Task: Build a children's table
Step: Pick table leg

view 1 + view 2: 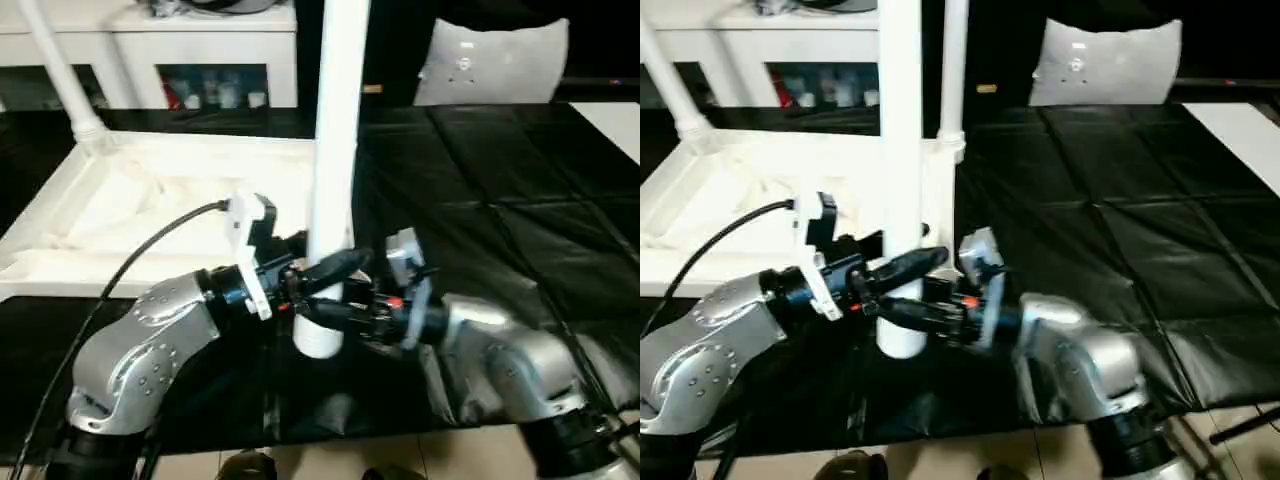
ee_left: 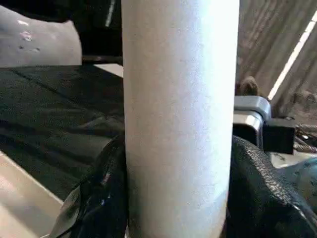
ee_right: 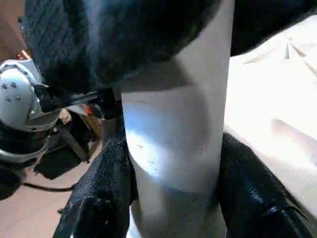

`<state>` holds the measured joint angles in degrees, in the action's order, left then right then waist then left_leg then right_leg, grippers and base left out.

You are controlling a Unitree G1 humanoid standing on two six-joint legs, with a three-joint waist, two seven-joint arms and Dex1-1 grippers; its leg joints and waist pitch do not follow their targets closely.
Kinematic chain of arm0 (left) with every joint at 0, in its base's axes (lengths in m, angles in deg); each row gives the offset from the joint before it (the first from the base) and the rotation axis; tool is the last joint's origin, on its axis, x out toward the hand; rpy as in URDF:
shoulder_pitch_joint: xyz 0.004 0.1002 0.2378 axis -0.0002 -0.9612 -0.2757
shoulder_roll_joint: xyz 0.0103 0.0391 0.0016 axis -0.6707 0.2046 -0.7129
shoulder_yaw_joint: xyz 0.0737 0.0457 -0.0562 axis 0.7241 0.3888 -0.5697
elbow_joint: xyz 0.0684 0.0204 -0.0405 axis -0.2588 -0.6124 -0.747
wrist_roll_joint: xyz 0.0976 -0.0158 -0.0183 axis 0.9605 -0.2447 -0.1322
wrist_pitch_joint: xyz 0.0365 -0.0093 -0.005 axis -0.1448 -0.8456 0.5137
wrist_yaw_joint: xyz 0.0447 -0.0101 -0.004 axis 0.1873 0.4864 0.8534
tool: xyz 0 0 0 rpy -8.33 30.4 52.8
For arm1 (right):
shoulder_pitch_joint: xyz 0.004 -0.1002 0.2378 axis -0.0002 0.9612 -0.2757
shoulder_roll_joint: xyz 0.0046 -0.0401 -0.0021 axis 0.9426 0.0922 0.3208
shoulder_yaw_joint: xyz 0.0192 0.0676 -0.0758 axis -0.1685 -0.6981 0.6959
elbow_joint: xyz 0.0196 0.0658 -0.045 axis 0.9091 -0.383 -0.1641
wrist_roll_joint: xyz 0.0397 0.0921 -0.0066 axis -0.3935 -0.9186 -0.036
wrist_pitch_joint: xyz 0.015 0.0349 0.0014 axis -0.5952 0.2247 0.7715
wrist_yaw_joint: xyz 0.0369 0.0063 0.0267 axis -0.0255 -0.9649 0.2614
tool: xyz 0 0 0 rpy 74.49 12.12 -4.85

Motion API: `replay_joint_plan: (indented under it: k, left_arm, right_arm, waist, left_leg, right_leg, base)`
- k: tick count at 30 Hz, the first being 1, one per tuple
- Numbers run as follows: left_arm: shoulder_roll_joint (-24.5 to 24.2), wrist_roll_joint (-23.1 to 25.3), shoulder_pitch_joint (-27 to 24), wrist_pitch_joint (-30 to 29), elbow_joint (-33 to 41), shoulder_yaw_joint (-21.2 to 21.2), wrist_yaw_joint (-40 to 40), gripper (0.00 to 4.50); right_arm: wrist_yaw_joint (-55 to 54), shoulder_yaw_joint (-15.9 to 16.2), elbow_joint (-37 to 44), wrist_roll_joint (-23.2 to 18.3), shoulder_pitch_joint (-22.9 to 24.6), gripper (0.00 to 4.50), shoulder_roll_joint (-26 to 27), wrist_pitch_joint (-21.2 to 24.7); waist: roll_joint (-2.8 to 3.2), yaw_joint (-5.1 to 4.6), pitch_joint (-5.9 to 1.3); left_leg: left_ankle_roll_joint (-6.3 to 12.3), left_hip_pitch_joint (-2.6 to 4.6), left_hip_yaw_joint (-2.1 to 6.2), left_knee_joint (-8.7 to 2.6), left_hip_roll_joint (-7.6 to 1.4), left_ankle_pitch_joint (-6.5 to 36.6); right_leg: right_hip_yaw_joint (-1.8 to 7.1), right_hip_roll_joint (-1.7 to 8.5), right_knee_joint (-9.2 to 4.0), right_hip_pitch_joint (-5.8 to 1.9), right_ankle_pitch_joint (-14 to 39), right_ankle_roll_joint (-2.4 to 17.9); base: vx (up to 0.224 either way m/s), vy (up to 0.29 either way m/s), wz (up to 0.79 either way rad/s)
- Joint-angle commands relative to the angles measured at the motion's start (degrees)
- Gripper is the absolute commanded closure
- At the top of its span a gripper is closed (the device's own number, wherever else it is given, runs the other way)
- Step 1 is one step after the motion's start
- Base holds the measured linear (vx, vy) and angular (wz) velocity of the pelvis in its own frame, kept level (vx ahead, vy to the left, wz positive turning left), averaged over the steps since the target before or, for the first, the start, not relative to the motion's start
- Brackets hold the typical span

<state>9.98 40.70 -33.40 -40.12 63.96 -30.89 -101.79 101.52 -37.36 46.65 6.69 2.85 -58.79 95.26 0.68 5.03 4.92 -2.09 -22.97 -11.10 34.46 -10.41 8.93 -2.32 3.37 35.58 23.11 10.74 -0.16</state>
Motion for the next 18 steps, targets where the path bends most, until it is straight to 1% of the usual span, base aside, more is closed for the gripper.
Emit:
replay_joint_plan:
  k: [1,2,3,4,5,6,8,9,11,12,13,14,15,16,17,18]
  left_arm:
    - [0.2,2.1,-1.0,1.1,2.0,1.2,0.8,1.58]
    - [0.4,3.6,-1.3,2.2,2.0,1.5,1.6,1.58]
    - [1.3,7.0,-2.3,4.9,1.9,2.0,4.0,1.29]
    - [1.8,8.2,-2.7,6.1,1.8,2.1,5.2,1.29]
    - [3.2,11.2,-3.8,9.2,1.6,2.5,7.8,1.22]
    - [3.8,12.3,-4.2,10.2,1.5,2.7,8.9,1.16]
    - [4.7,14.0,-4.9,11.8,1.2,3.2,10.8,1.12]
    - [6.7,16.4,-6.0,14.2,-0.2,4.1,13.5,1.12]
    - [7.5,17.3,-6.4,14.2,-1.1,4.8,14.8,1.12]
    - [8.0,18.8,-6.5,14.3,-1.8,5.5,16.4,1.12]
    - [8.3,19.4,-6.6,14.3,-2.1,5.6,17.1,1.12]
    - [8.3,19.4,-6.6,14.3,-2.1,5.6,17.1,1.12]
    - [9.9,21.1,-7.0,15.8,-3.0,5.5,19.3,1.12]
    - [9.9,21.1,-7.0,15.8,-3.0,5.5,19.3,1.12]
    - [10.7,22.1,-7.2,16.9,-3.4,5.5,20.1,1.39]
    - [12.3,24.7,-7.0,19.1,-4.8,6.2,22.1,1.46]
  right_arm:
    - [-4.8,-0.7,0.4,2.8,0.2,2.54,1.6,-3.5]
    - [-6.4,-0.8,0.2,3.9,0.3,2.54,2.6,-4.5]
    - [-10.2,-1.0,-0.6,6.3,0.3,2.54,4.8,-7.0]
    - [-11.7,-0.9,-1.1,7.3,0.3,2.54,5.7,-8.1]
    - [-14.8,-0.5,-2.2,9.9,0.2,2.54,7.4,-10.7]
    - [-16.0,-0.4,-2.7,10.8,0.1,2.54,8.1,-11.6]
    - [-17.9,-0.1,-3.9,12.4,0.0,2.55,9.3,-13.2]
    - [-22.3,0.3,-6.8,15.2,-0.7,2.55,11.9,-16.5]
    - [-24.4,0.2,-8.4,16.0,-1.3,2.55,13.5,-17.7]
    - [-25.7,0.7,-9.5,18.0,-1.7,2.55,14.1,-19.9]
    - [-26.2,1.0,-9.9,18.8,-1.9,2.55,14.3,-20.7]
    - [-26.2,1.0,-9.9,18.8,-1.9,2.55,14.3,-20.7]
    - [-28.2,0.7,-11.6,20.3,-2.2,2.55,15.7,-22.8]
    - [-28.2,0.7,-11.6,20.3,-2.2,2.55,15.7,-22.8]
    - [-29.2,0.4,-12.5,21.0,-2.3,2.55,16.5,-24.0]
    - [-30.4,0.2,-14.8,21.6,-2.9,2.55,18.1,-26.0]
  waist:
    - [0.16,-0.35,-3.48]
    - [0.15,-0.35,-3.50]
    - [0.27,-0.60,-3.47]
    - [0.30,-0.70,-3.51]
    - [0.38,-0.84,-3.37]
    - [0.30,-1.01,-3.39]
    - [0.42,-1.09,-3.36]
    - [0.41,-1.24,-3.30]
    - [0.41,-1.55,-3.27]
    - [0.41,-1.68,-3.31]
    - [0.41,-1.80,-3.25]
    - [0.39,-1.80,-3.31]
    - [0.46,-1.97,-3.31]
    - [0.44,-2.03,-3.32]
    - [0.31,-2.09,-3.38]
    - [0.22,-2.17,-3.46]
  left_leg:
    - [-2.85,1.96,1.86,-4.71,-2.67,19.8]
    - [-2.91,2.00,1.85,-4.74,-2.65,20.0]
    - [-3.47,1.87,2.02,-4.95,-2.71,20.5]
    - [-3.66,1.88,2.03,-5.01,-2.78,20.7]
    - [-3.96,1.87,2.08,-5.14,-2.85,21.1]
    - [-4.10,1.94,2.02,-5.15,-2.70,21.6]
    - [-4.05,2.08,2.08,-5.14,-2.73,22.2]
    - [-3.95,1.93,2.13,-5.24,-2.81,22.2]
    - [-4.09,1.97,2.06,-5.22,-2.61,22.8]
    - [-4.03,1.87,2.08,-5.30,-2.74,22.7]
    - [-4.00,1.82,2.09,-5.29,-2.65,22.8]
    - [-3.91,1.77,2.12,-5.33,-2.65,22.7]
    - [-3.58,1.71,2.02,-5.33,-2.67,22.0]
    - [-3.49,1.66,2.00,-5.25,-2.63,21.8]
    - [-3.14,1.54,1.92,-5.22,-2.63,21.1]
    - [-2.68,1.50,1.85,-5.22,-2.63,20.4]
  right_leg:
    - [2.51,4.01,-5.67,-1.15,24.4,6.5]
    - [2.50,4.04,-5.74,-1.14,24.6,6.3]
    - [2.48,4.11,-5.85,-1.05,24.9,5.6]
    - [2.50,4.19,-5.85,-1.00,24.8,5.6]
    - [2.52,4.21,-6.03,-0.97,24.6,5.3]
    - [2.52,4.18,-6.04,-1.03,24.8,5.1]
    - [2.53,4.12,-6.10,-0.90,24.7,5.0]
    - [2.56,4.15,-6.00,-0.86,23.7,5.1]
    - [2.56,4.00,-5.99,-0.80,23.4,5.3]
    - [2.58,3.96,-5.94,-0.79,22.4,5.3]
    - [2.57,3.87,-5.91,-0.87,22.1,5.3]
    - [2.54,3.90,-5.84,-1.04,21.7,5.2]
    - [2.60,3.85,-5.80,-1.04,20.2,5.3]
    - [2.62,3.92,-5.80,-1.05,19.8,5.4]
    - [2.66,3.97,-5.80,-1.20,18.9,5.6]
    - [2.68,3.92,-5.68,-1.24,17.9,5.9]
  base:
    - [0.000,0.000,0.00]
    - [0.000,0.000,0.00]
    - [0.000,0.000,0.00]
    - [0.000,0.000,0.00]
    - [0.000,0.000,0.00]
    - [0.000,0.000,0.00]
    - [0.000,0.000,0.00]
    - [0.000,0.000,0.00]
    - [0.000,0.000,0.00]
    - [0.000,0.000,0.00]
    - [0.000,0.000,0.00]
    - [0.000,0.000,0.00]
    - [0.000,0.000,0.00]
    - [0.000,0.000,0.00]
    - [0.000,0.000,0.00]
    - [0.000,0.000,0.00]
